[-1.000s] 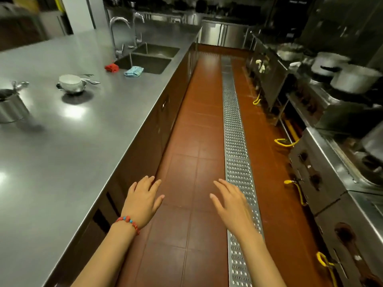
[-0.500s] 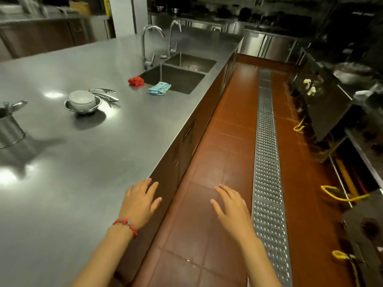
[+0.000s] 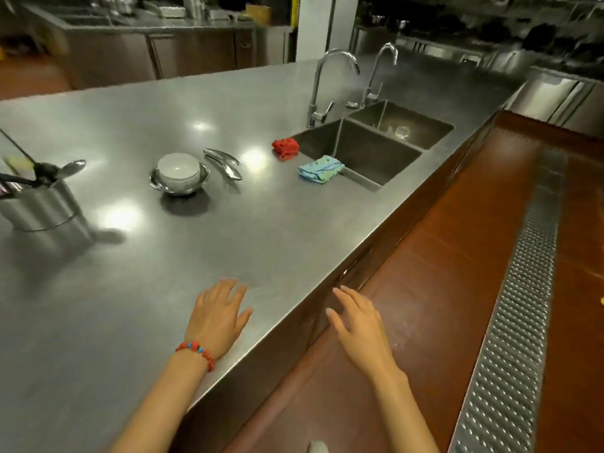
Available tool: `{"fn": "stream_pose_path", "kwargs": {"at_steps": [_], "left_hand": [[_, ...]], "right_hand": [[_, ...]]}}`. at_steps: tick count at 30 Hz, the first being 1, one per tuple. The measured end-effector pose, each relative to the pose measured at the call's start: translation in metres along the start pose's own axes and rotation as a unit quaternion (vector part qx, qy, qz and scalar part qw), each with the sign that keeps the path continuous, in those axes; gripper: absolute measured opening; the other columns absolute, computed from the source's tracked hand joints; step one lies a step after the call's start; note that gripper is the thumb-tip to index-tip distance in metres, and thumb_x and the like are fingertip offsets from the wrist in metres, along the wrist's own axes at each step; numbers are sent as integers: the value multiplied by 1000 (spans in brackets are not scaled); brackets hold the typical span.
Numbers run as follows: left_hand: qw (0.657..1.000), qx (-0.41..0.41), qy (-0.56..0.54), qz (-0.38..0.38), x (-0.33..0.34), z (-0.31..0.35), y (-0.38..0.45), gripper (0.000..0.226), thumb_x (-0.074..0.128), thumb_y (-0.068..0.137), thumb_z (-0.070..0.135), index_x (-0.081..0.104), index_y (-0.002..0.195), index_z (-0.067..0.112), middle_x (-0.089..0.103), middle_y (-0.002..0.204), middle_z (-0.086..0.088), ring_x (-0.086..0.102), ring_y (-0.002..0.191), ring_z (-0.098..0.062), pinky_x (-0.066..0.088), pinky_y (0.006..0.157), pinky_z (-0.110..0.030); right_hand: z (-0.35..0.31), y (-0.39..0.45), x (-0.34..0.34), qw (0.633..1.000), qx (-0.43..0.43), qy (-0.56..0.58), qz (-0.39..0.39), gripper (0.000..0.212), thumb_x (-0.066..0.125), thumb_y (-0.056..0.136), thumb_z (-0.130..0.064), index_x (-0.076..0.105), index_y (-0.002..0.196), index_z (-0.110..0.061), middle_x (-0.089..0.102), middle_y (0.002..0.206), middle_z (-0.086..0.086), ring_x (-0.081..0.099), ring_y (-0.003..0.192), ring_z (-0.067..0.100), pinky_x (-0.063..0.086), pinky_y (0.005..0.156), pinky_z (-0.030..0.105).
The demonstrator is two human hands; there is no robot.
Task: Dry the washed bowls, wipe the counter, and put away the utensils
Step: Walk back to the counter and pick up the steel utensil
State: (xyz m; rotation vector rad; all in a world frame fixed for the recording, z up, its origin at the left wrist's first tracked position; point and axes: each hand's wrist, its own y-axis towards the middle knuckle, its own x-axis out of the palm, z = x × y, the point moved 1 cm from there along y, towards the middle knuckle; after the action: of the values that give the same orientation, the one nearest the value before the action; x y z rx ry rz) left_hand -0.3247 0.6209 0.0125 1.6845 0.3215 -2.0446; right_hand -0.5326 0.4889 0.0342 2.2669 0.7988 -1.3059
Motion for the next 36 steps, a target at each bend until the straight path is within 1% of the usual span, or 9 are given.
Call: {"fn": "stream_pose_path", "kwargs": {"at_steps": [7, 12, 16, 19, 21, 25, 30, 32, 36], "left_hand": [[989, -151, -10, -5, -1, 1, 54, 51, 48, 92, 35, 39, 138, 14, 37, 146, -13, 30, 138, -26, 20, 112, -39], [976, -218, -11, -13, 1, -14, 84, 56, 39, 91, 43, 38, 138, 12, 34, 148, -14, 28, 139, -27, 20, 112, -38], [970, -240, -27, 5, 2, -33, 115, 83, 14, 73, 54, 51, 127, 3, 48, 136, -23, 42, 129, -38, 32, 107, -47], [968, -248, -16, -17, -1, -48, 139, 71, 21, 84, 48, 68, 101, -2, 67, 106, -28, 65, 96, -43, 53, 77, -54], [966, -256, -15, -28, 2, -59, 152, 66, 23, 90, 42, 71, 90, -3, 70, 93, -27, 69, 82, -42, 55, 63, -54], [960, -279, -15, -33, 16, -80, 174, 57, 35, 71, 34, 70, 90, -7, 68, 96, -31, 66, 84, -48, 53, 64, -60], [952, -307, -16, -3, 29, -103, 204, 55, 35, 77, 35, 70, 89, -6, 68, 97, -31, 66, 84, -49, 53, 60, -60], [949, -315, -15, -2, 40, -113, 212, 67, 21, 94, 41, 71, 92, -4, 68, 98, -30, 66, 86, -47, 54, 61, -57], [936, -351, -25, -32, 66, -125, 222, 86, 0, 94, 50, 69, 103, -1, 65, 109, -28, 63, 97, -47, 53, 72, -56]], "right_hand": [[12, 125, -7, 991, -100, 55, -71, 44, 50, 93, -29, 45, 134, -15, 45, 141, 5, 38, 132, 19, 29, 110, 32], [-1, 200, 13, 979, -122, 125, -102, 41, 55, 91, -24, 50, 130, -12, 48, 138, 8, 42, 129, 21, 29, 108, 28], [-18, 254, 35, 975, -110, 162, -106, 39, 56, 90, -24, 53, 127, -11, 54, 134, 8, 47, 125, 21, 32, 101, 24], [-32, 291, 49, 971, -93, 193, -108, 37, 58, 89, -23, 56, 124, -11, 59, 128, 8, 53, 119, 22, 35, 94, 22], [-40, 315, 57, 967, -77, 212, -117, 36, 58, 89, -24, 57, 123, -13, 59, 127, 6, 54, 118, 21, 36, 94, 22], [-48, 362, 73, 959, -52, 240, -139, 35, 57, 90, -24, 57, 123, -13, 59, 126, 5, 55, 114, 18, 38, 89, 21], [-56, 425, 96, 947, -20, 285, -150, 30, 57, 89, -17, 60, 117, -7, 64, 118, 9, 55, 96, 12, 35, 78, 10], [-58, 453, 109, 940, -7, 302, -160, 30, 57, 90, -14, 59, 117, -3, 63, 118, 14, 54, 97, 13, 38, 84, 17], [-64, 514, 138, 932, 26, 325, -157, 29, 56, 90, -11, 59, 115, 3, 63, 115, 16, 53, 97, 12, 37, 83, 18]]}}
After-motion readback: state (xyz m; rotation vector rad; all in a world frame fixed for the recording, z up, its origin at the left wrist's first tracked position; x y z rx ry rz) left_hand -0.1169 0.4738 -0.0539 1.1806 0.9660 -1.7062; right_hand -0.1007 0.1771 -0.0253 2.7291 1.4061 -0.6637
